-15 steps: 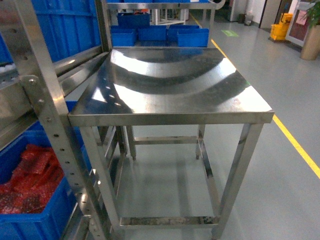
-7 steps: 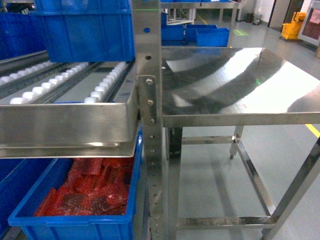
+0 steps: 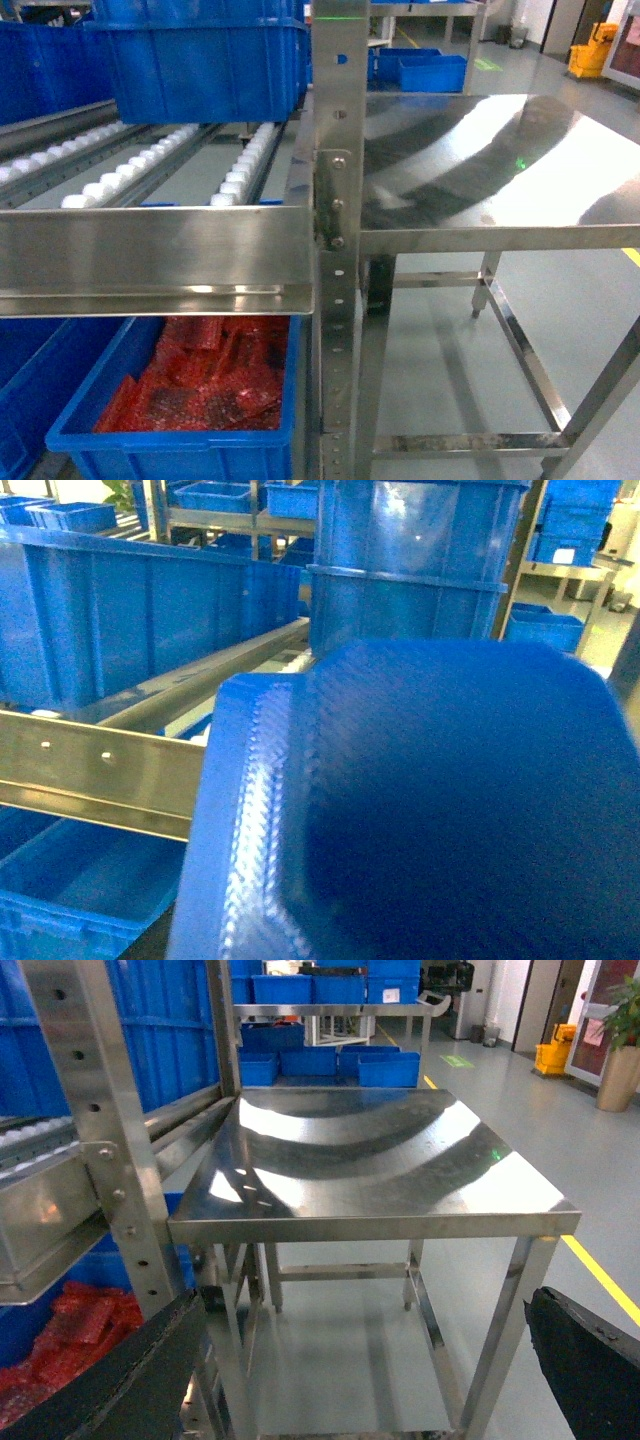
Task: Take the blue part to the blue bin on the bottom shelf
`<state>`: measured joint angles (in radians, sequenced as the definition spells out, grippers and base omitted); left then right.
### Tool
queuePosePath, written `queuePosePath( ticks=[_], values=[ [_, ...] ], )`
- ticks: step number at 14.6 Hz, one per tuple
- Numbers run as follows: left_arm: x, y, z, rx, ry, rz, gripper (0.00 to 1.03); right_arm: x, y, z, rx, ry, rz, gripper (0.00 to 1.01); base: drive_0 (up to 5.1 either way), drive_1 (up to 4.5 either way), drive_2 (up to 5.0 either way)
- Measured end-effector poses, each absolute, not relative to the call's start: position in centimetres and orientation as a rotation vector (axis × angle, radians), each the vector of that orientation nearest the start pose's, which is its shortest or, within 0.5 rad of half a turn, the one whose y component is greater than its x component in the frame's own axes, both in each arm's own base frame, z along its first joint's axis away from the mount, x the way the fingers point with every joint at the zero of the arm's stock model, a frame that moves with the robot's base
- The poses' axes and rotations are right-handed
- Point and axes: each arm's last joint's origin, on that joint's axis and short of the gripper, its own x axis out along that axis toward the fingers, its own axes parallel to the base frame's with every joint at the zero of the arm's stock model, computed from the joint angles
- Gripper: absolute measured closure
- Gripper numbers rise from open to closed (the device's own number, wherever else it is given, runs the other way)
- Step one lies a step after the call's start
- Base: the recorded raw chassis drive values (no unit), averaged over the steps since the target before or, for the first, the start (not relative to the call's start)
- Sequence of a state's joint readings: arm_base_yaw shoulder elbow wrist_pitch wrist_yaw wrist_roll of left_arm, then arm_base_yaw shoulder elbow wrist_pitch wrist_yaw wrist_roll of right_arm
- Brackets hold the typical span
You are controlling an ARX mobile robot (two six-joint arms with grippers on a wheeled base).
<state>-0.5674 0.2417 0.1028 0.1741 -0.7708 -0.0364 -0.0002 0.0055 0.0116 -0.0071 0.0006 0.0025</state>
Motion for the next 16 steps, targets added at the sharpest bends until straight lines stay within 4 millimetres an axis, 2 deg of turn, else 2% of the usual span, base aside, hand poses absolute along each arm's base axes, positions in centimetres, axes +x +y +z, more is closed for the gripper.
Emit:
queuePosePath(
  ticks=[16],
  values=[
    [9.78, -3.83, 19.52, -0.058, -0.031, 0.204, 0.6, 9.73, 0.0, 16.67, 0.002, -0.002, -0.001, 0.03, -5.0, 2.43, 2.4]
  ],
)
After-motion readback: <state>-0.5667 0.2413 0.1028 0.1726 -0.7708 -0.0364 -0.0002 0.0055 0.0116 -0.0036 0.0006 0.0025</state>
